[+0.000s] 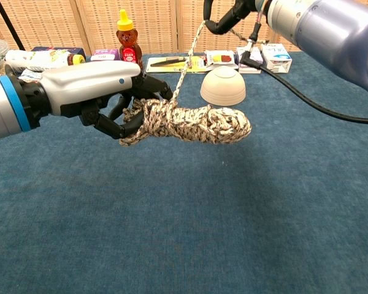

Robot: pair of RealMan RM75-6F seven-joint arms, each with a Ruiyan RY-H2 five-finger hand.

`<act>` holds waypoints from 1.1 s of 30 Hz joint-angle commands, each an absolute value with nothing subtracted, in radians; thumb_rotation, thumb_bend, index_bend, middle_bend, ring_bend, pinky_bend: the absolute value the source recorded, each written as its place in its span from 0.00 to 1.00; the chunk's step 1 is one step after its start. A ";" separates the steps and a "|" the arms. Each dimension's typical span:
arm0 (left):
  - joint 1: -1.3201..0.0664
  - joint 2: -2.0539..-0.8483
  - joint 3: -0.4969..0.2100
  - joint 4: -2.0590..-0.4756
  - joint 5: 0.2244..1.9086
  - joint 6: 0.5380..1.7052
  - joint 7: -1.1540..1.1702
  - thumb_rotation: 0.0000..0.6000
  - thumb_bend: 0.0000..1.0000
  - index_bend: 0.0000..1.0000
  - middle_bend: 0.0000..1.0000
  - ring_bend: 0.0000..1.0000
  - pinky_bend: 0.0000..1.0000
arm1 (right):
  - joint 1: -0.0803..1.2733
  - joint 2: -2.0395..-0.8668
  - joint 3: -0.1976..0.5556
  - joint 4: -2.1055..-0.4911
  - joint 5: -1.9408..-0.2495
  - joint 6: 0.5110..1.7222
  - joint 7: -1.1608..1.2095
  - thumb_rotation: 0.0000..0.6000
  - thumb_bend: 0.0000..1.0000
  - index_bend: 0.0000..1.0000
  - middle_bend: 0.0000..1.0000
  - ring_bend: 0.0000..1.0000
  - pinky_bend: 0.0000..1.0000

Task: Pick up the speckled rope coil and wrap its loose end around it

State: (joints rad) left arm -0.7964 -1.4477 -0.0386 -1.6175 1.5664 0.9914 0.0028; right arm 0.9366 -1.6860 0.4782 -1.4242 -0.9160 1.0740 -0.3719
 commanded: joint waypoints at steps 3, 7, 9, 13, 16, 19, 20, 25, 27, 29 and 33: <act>-0.798 -1.436 -0.043 -1.630 1.570 0.994 -0.007 1.00 0.65 0.81 0.60 0.59 0.68 | 0.929 -1.671 0.458 -1.417 -0.912 1.026 -0.325 1.00 0.50 0.76 0.00 0.00 0.00; -0.797 -1.434 -0.046 -1.638 1.570 0.997 -0.020 1.00 0.65 0.81 0.60 0.59 0.68 | 0.929 -1.670 0.444 -1.422 -0.898 0.990 -0.297 1.00 0.49 0.76 0.00 0.00 0.00; -0.798 -1.438 -0.055 -1.640 1.560 0.997 -0.032 1.00 0.65 0.81 0.60 0.59 0.68 | 0.927 -1.666 0.437 -1.434 -0.879 0.964 -0.280 1.00 0.50 0.76 0.00 0.00 0.00; -0.806 -1.448 -0.079 -1.645 1.524 0.982 -0.052 1.00 0.65 0.81 0.60 0.59 0.68 | 0.923 -1.655 0.431 -1.464 -0.844 0.927 -0.251 1.00 0.50 0.75 0.00 0.00 0.00; -0.811 -1.456 -0.101 -1.651 1.492 0.974 -0.068 1.00 0.65 0.81 0.60 0.59 0.68 | 0.921 -1.650 0.425 -1.483 -0.825 0.919 -0.245 1.00 0.50 0.75 0.00 0.00 0.00; -0.809 -1.466 -0.115 -1.655 1.477 0.986 -0.058 1.00 0.65 0.81 0.60 0.59 0.68 | 0.920 -1.647 0.416 -1.498 -0.811 0.915 -0.241 1.00 0.50 0.75 0.00 0.00 0.00; -0.807 -1.470 -0.118 -1.657 1.473 0.991 -0.053 1.00 0.65 0.81 0.60 0.59 0.68 | 0.920 -1.645 0.412 -1.504 -0.802 0.911 -0.239 1.00 0.50 0.75 0.00 0.00 0.00; -0.798 -1.486 -0.132 -1.656 1.460 1.016 -0.040 1.00 0.65 0.81 0.60 0.59 0.68 | 0.917 -1.638 0.388 -1.513 -0.777 0.901 -0.243 1.00 0.50 0.75 0.00 0.00 0.00; -0.794 -1.491 -0.138 -1.656 1.454 1.025 -0.038 1.00 0.65 0.81 0.60 0.59 0.68 | 0.913 -1.639 0.377 -1.512 -0.766 0.896 -0.237 1.00 0.50 0.75 0.00 0.00 0.00; -0.791 -1.494 -0.141 -1.656 1.451 1.034 -0.030 1.00 0.65 0.81 0.60 0.59 0.68 | 0.907 -1.642 0.363 -1.510 -0.756 0.885 -0.226 1.00 0.50 0.75 0.00 0.00 0.00; -0.785 -1.499 -0.142 -1.659 1.449 1.045 -0.015 1.00 0.65 0.81 0.60 0.59 0.68 | 0.900 -1.641 0.349 -1.512 -0.755 0.860 -0.198 1.00 0.50 0.74 0.00 0.00 0.00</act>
State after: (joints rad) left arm -0.7867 -1.4978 -0.1415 -1.6588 1.4495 1.0430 -0.0170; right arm 0.9036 -1.6412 0.3543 -1.5106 -0.7562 0.8678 -0.2065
